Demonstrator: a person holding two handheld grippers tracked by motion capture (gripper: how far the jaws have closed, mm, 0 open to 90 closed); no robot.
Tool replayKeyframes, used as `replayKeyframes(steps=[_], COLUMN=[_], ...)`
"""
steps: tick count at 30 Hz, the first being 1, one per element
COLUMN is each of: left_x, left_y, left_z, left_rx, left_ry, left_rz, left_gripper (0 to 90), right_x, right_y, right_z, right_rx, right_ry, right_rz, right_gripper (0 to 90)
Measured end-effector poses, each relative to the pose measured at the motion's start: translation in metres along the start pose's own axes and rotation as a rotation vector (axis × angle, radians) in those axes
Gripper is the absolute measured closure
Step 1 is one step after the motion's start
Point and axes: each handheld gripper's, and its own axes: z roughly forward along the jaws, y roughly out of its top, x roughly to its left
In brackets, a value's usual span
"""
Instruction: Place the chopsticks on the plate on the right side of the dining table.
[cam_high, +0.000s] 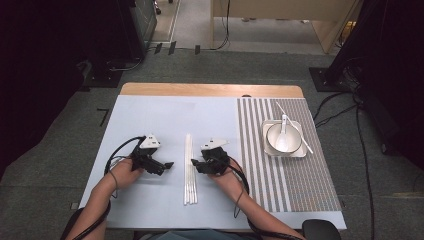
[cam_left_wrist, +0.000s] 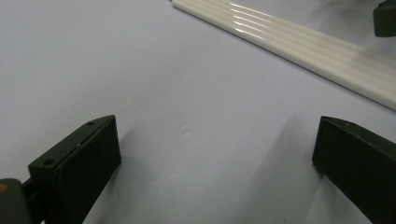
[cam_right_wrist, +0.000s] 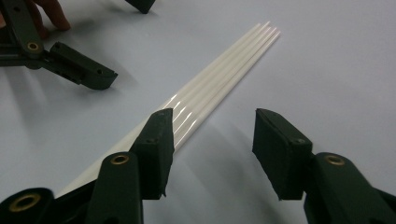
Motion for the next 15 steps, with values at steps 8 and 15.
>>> replayKeyframes(steps=[8, 15], left_x=[0.0, 0.0], left_y=[0.0, 0.0], left_z=[0.0, 0.0], left_rx=[0.0, 0.0], left_ry=[0.0, 0.0], left_rz=[0.0, 0.0], left_gripper=[0.6, 0.5], right_x=[0.0054, 0.0068], right_y=[-0.0008, -0.0018], right_z=[0.0032, 0.0051], right_rx=[0.004, 0.009], right_ry=[0.006, 0.011], right_rz=[-0.021, -0.016], right_gripper=[53.7, 56.4])
